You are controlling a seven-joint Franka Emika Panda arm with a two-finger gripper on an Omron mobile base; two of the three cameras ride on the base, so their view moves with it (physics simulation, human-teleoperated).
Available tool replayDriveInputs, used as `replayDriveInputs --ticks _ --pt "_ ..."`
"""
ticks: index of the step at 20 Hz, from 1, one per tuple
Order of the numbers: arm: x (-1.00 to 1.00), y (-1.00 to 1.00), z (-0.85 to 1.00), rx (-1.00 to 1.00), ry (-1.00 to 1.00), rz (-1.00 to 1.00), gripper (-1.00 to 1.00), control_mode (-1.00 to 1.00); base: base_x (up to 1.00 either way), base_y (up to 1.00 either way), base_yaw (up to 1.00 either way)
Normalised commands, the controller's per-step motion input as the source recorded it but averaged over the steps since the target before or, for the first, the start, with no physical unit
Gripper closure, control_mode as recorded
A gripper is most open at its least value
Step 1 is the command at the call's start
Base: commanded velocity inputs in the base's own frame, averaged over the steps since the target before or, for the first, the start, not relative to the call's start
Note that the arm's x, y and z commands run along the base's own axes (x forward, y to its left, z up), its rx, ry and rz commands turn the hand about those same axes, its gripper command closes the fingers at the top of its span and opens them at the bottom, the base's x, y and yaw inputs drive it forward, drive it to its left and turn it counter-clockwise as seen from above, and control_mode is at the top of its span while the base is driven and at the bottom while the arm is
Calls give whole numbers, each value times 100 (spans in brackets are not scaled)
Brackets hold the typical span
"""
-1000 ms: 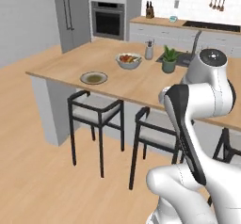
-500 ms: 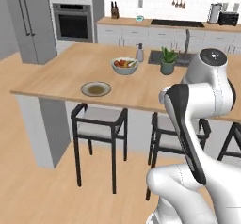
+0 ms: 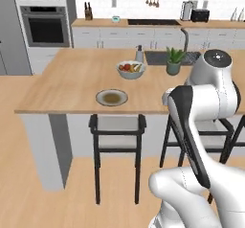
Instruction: Start the toaster. Once the lever pops up, take the bread to the plate on the dining counter.
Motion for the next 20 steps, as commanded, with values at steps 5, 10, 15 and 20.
replayDriveInputs --ticks 5,10,15,20 --pt "0 0 0 0 0 0 100 100 26 97 -36" --pt "0 0 0 0 0 0 100 100 55 67 -22" --pt "0 0 0 0 0 0 100 100 92 4 -3" --pt "0 0 0 0 0 0 100 100 88 0 5"
